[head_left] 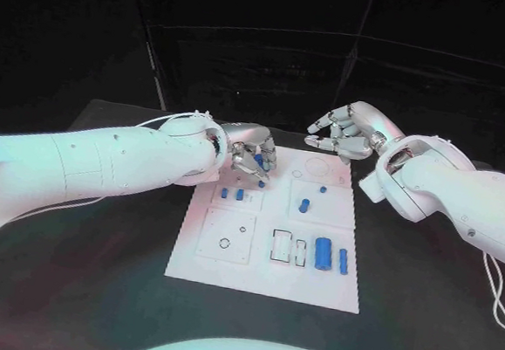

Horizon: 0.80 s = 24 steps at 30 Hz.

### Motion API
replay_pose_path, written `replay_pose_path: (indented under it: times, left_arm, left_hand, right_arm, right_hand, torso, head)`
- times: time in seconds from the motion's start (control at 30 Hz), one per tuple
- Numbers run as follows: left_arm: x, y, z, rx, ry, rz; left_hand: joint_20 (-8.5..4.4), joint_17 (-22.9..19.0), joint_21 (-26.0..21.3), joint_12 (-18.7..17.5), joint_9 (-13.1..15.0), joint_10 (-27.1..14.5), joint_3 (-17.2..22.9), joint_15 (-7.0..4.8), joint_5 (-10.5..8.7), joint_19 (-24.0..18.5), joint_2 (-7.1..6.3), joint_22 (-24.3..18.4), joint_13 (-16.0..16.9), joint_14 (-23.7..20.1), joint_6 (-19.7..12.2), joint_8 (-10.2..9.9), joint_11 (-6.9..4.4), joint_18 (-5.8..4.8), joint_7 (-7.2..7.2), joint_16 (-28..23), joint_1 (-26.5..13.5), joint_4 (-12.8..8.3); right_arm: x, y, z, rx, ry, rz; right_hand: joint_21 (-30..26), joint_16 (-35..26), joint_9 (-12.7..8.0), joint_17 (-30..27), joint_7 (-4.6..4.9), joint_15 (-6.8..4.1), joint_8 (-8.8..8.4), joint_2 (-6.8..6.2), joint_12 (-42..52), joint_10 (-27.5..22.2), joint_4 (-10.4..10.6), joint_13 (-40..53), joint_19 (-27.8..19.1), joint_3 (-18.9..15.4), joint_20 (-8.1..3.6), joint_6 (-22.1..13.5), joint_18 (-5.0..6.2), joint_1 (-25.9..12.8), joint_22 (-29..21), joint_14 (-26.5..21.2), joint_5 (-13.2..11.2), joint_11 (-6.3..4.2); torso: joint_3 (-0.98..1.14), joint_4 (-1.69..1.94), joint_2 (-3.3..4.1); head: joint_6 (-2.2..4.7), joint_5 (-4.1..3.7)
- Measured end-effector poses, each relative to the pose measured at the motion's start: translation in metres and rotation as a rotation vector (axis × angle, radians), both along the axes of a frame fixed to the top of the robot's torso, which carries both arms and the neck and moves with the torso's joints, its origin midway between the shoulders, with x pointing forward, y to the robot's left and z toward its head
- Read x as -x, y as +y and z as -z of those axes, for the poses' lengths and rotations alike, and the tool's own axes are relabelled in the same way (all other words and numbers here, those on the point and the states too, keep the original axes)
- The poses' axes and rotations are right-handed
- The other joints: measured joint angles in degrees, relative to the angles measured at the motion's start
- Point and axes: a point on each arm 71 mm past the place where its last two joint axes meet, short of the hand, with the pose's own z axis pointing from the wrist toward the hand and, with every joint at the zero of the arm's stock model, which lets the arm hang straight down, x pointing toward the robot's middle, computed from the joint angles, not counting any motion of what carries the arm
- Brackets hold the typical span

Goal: Assemble the parts on the task board

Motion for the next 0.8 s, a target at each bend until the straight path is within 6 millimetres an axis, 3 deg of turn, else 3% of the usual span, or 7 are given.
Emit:
replay_pose_path:
  times: [0.13, 0.2, 0.8]
  left_arm:
    - [-0.002, -0.003, 0.004, -0.045, 0.001, 0.012]
    - [-0.002, -0.003, 0.006, -0.065, 0.005, 0.014]
    - [-0.007, -0.010, 0.018, -0.168, 0.018, 0.024]
  left_hand:
    - [-0.07, 0.0, 1.1, -0.3, -0.3, 0.4, 0.1, 0.00, 0.00, 0.5, 0.00, 1.3, -0.5, 0.0, 0.2, -0.1, 0.00, 0.00, 0.03, 0.0, 0.0, -0.1]
    - [-0.12, 0.0, 1.5, -0.6, -0.4, 0.4, 0.2, 0.00, 0.00, 0.9, 0.00, 1.8, -0.7, 0.0, 0.5, -0.4, 0.00, -0.85, -0.08, 0.0, 0.0, -0.2]
    - [-0.12, -0.3, 2.8, -2.0, -1.0, 2.0, 2.2, -0.21, 0.00, 1.7, 0.23, 3.8, -2.2, 0.2, 1.8, -1.0, 0.00, -0.85, -0.19, 0.2, 0.2, -0.7]
  right_arm:
    - [0.000, 0.001, 0.000, -0.001, 0.000, -0.002]
    - [0.000, 0.002, 0.000, -0.001, 0.000, -0.003]
    - [-0.002, 0.001, 0.001, 0.001, -0.001, 0.002]
  right_hand:
    - [0.0, 0.0, 0.0, 0.0, 0.00, 0.00, 0.21, 0.00, 0.0, 0.0, 0.0, 0.0, 0.0, 0.0, 0.00, 0.0, 0.00, 0.0, 0.0, 0.0, 0.0, 0.00]
    - [0.0, 0.0, 0.0, 0.0, 0.00, 0.00, 0.21, 0.00, 0.0, 0.0, 0.0, 0.0, 0.0, 0.0, 0.00, 0.0, 0.00, 0.0, 0.0, 0.0, 0.0, 0.00]
    - [0.0, 0.0, 0.0, 0.0, 0.00, 0.00, 0.21, 0.00, 0.0, 0.0, 0.0, -0.1, 0.0, 0.0, 0.00, 0.0, 0.00, 0.0, 0.0, 0.0, 0.0, 0.00]
  torso:
    - [0.01, 0.01, -0.02]
    - [0.01, 0.01, -0.02]
    - [0.00, 0.08, -0.02]
  head:
    - [0.07, -0.10]
    - [0.16, -0.11]
    - [0.05, -0.48]
